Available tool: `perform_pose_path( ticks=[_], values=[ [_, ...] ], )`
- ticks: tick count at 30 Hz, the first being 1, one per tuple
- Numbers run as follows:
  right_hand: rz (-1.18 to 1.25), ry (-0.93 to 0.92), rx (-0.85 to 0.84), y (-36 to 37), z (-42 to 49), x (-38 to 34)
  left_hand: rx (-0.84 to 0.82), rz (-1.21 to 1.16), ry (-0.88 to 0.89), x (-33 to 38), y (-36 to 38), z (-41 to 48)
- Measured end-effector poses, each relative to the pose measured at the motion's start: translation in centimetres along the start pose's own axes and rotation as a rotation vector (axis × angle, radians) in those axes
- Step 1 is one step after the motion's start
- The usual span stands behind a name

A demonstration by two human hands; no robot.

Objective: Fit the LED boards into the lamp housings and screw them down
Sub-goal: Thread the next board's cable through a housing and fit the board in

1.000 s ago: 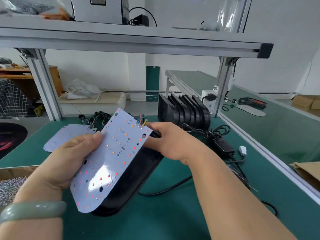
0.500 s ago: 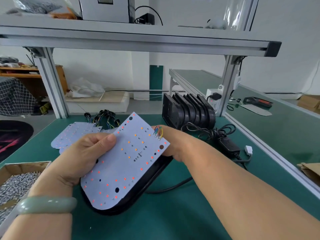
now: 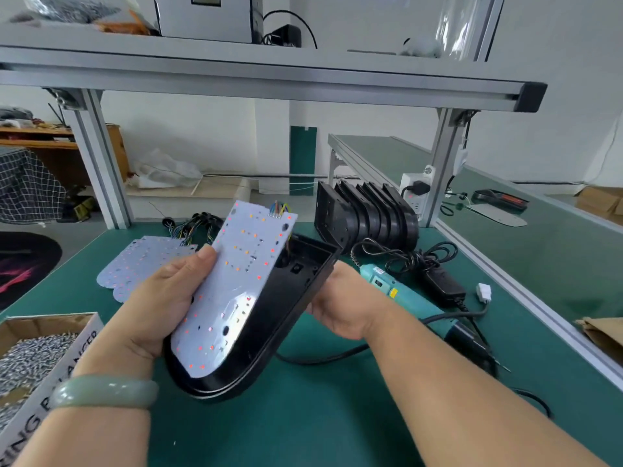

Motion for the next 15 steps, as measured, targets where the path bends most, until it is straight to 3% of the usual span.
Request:
perform_pose_path(
  ticks=[3,5,7,9,12,13,15],
  values=[
    [-0.412,-0.102,0.176,0.6,-0.1,1.9,0.086,0.046,-0.004,-0.4,-0.5,0.2],
    [-0.728,-0.055,0.135,1.5,-0.8,3.2,0.177,0.042,0.017,0.1,-1.7,0.3],
    [-0.713,-0.061,0.179,1.8,-0.9,3.5,0.222,0.094,0.050,0.5,-2.8,0.5],
    [-0.514,-0.114,0.291,1.5,-0.4,1.9,0.237,0.111,0.043,0.4,-3.0,0.3],
    [-0.261,-0.147,0.212,2.2,0.3,-0.3,0.251,0.090,0.005,0.4,-2.0,0.1],
    [-0.279,-0.158,0.187,2.7,0.3,-0.3,0.258,0.112,0.031,0.3,-2.2,0.3],
    [-0.536,-0.182,0.168,3.6,-0.2,0.3,0.227,0.187,0.077,0.5,-2.0,0.2]
  ],
)
Point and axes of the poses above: each hand's wrist, its own z-axis towards the middle knuckle, its own y-axis out of the palm, x = y × z, the point moved 2 cm from there along z, towards the middle knuckle, and after that the axes turned 4 degrees about -z, right-handed, at the moved point
